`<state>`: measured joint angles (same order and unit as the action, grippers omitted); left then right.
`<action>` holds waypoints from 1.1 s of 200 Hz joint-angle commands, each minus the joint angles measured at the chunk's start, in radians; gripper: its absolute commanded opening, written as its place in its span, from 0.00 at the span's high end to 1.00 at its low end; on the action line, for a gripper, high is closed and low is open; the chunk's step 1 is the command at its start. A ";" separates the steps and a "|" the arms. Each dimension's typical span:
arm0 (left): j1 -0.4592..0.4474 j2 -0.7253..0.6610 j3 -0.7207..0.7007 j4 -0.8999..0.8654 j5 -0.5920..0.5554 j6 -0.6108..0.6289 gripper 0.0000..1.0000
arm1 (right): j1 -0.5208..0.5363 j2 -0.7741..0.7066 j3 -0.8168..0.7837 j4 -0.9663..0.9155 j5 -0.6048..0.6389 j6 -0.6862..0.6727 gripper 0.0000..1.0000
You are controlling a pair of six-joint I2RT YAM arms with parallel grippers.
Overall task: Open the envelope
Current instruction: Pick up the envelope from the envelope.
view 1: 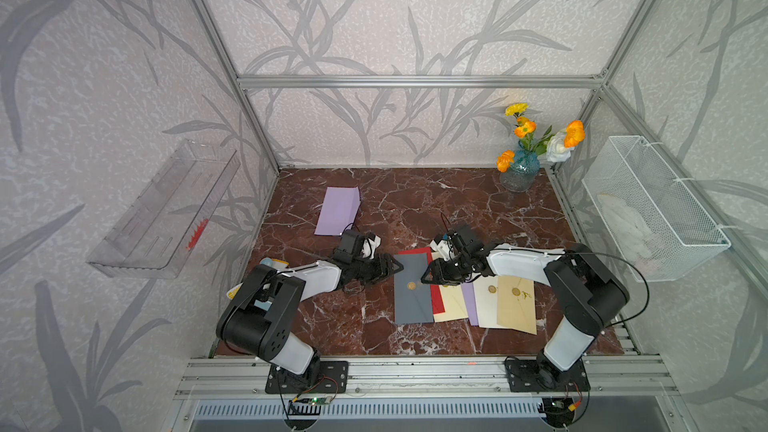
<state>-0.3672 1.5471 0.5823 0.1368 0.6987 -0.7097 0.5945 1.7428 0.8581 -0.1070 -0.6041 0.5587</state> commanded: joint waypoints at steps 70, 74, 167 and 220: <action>-0.018 0.069 -0.018 0.090 0.036 -0.030 0.33 | -0.023 0.085 -0.047 0.210 -0.116 0.134 0.47; -0.018 0.070 -0.018 0.092 0.036 -0.031 0.33 | -0.024 0.086 -0.049 0.221 -0.119 0.138 0.47; -0.029 0.093 -0.018 0.117 0.039 -0.042 0.34 | -0.023 0.107 -0.052 0.349 -0.167 0.202 0.78; -0.030 0.093 0.000 0.111 0.038 -0.034 0.34 | -0.022 0.107 -0.036 0.370 -0.186 0.206 1.00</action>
<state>-0.3889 1.6215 0.5800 0.2813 0.7448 -0.7532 0.5728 1.8454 0.8139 0.2367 -0.7769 0.7685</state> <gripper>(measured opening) 0.662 0.051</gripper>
